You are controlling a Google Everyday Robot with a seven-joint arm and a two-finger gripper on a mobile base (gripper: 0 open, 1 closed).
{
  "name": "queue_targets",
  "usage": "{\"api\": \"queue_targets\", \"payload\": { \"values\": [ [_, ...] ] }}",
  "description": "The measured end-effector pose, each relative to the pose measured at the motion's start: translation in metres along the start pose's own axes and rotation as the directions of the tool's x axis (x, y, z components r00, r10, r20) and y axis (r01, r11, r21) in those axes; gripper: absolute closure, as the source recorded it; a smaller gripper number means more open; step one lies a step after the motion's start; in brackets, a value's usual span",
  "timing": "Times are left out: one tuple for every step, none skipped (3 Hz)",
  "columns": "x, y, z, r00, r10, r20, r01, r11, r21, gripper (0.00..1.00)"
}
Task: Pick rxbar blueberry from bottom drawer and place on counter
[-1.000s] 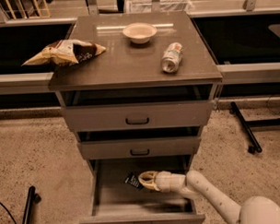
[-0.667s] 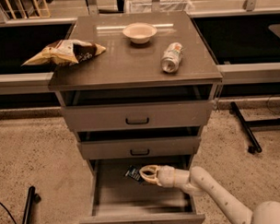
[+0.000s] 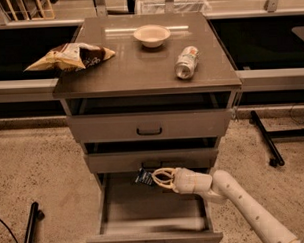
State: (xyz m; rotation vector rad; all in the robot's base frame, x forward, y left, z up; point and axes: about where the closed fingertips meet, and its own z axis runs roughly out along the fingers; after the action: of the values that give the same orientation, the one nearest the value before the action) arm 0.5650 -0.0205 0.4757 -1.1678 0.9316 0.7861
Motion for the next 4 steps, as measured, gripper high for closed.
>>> {"api": "queue_targets", "payload": {
  "values": [
    [-0.041, -0.015, 0.001, 0.997, -0.068, 0.024, 0.068, 0.9976, -0.008, 1.00],
    [-0.092, -0.042, -0.001, 0.991, -0.137, 0.011, 0.137, 0.9905, -0.012, 1.00],
    [-0.134, -0.067, 0.000, 0.978, -0.207, -0.025, 0.206, 0.9780, -0.036, 1.00],
    [-0.172, -0.089, 0.010, 0.965, -0.257, -0.052, 0.253, 0.9647, -0.072, 1.00]
  ]
}}
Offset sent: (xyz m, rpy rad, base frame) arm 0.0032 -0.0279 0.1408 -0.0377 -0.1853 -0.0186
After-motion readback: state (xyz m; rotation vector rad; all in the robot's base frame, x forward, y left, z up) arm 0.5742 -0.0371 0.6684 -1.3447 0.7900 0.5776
